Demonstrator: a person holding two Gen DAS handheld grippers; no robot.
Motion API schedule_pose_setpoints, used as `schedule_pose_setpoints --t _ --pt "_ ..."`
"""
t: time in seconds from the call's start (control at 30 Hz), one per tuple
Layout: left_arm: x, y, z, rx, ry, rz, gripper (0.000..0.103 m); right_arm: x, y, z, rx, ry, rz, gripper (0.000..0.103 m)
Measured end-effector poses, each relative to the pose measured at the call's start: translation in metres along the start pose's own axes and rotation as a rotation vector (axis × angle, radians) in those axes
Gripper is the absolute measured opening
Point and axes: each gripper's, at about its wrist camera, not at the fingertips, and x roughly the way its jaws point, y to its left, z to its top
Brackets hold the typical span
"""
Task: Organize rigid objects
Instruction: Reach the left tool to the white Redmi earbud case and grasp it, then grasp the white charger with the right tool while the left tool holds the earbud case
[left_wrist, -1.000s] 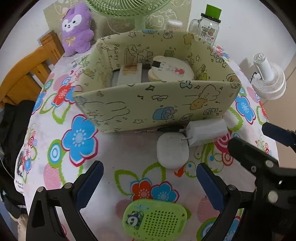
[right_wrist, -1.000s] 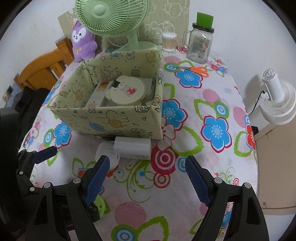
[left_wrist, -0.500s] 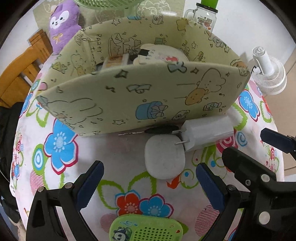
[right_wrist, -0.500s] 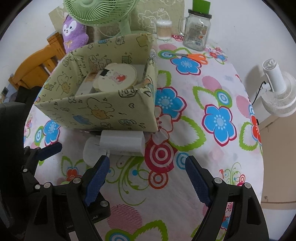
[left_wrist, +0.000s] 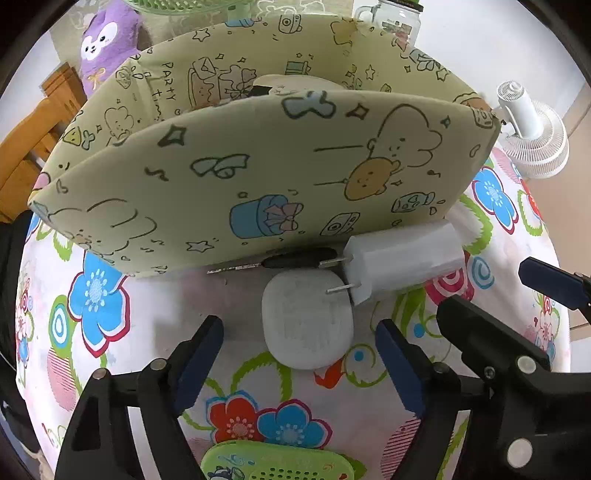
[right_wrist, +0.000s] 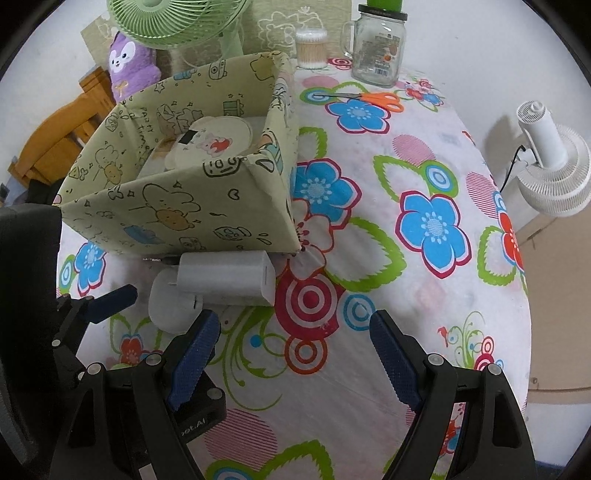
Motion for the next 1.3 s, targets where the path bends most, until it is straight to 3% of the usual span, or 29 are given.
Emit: schedule_pose_setpoints --t 0.37,0.5,0.6,1.3 --pt "0.009 -0.011 0.016 0.032 -0.007 0.013 0.078 0.004 -0.008 0.0 0.042 0.003 -0.006 0.086" --pt "0.007 -0.022 0.02 0.055 -0.015 0.003 0.057 0.005 -0.009 0.0 0.055 0.003 -0.005 0.086" --pt "0.003 -0.021 0.024 0.049 -0.018 0.0 0.049 0.006 -0.008 0.001 0.061 0.004 -0.002 0.086" --pt "-0.007 0.017 0.013 0.018 -0.02 0.039 0.049 0.016 0.035 0.011 -0.032 0.014 0.011 0.086"
